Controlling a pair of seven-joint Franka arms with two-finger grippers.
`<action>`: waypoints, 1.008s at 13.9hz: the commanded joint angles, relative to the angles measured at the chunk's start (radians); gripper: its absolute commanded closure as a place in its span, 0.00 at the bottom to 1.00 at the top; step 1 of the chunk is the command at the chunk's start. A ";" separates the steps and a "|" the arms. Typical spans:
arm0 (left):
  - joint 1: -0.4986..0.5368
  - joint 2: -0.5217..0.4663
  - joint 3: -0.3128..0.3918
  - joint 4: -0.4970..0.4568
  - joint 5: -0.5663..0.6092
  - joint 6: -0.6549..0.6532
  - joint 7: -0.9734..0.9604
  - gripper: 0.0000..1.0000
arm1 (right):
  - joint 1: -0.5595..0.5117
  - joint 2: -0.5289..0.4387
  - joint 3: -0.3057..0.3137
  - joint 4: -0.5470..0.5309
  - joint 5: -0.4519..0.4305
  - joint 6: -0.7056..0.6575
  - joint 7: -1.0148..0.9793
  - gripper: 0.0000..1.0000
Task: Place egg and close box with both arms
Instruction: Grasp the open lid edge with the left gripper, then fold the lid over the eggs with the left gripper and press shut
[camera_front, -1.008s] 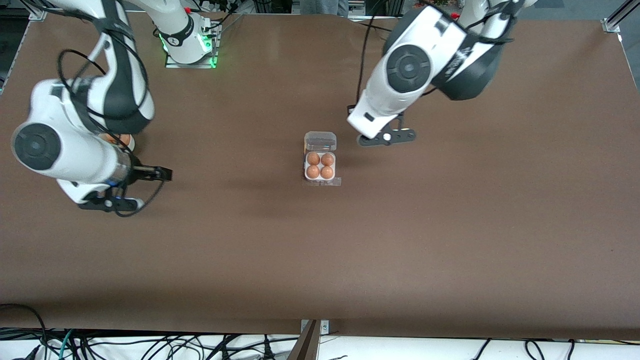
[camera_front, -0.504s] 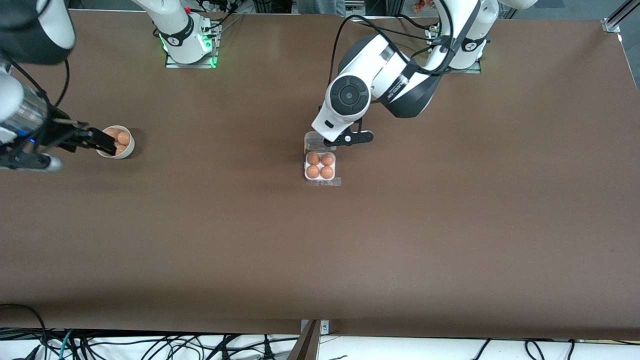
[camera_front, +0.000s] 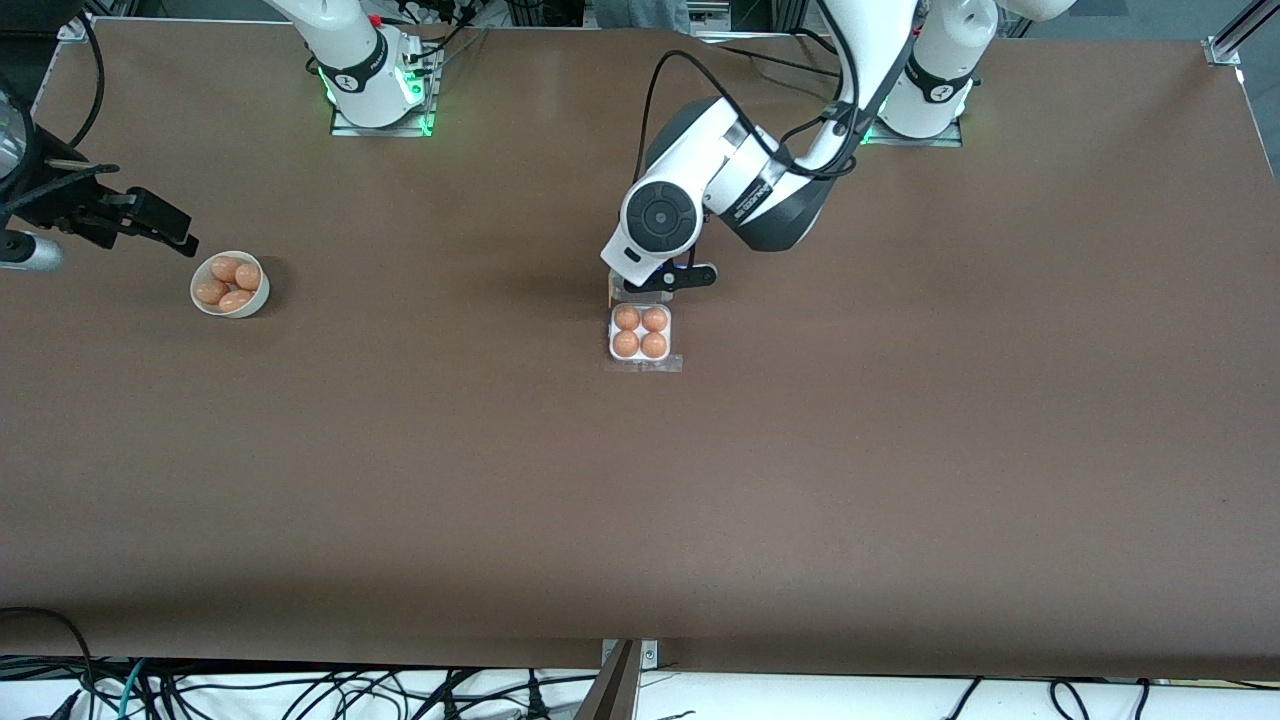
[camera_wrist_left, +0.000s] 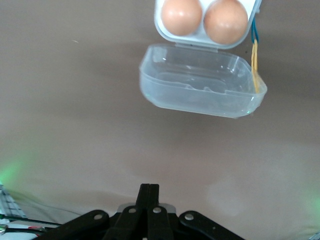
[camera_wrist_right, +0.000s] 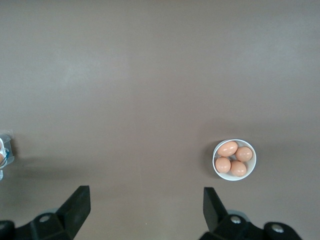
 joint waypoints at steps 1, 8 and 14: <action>-0.021 0.053 0.014 0.037 -0.053 0.022 -0.011 1.00 | -0.009 -0.023 0.018 -0.026 -0.004 -0.005 0.015 0.00; -0.030 0.080 0.016 0.037 -0.061 0.120 -0.073 1.00 | -0.082 -0.013 0.088 -0.015 -0.007 -0.009 0.026 0.00; -0.035 0.083 0.023 0.037 -0.045 0.180 -0.084 1.00 | -0.096 0.009 0.095 0.010 -0.009 0.003 0.033 0.00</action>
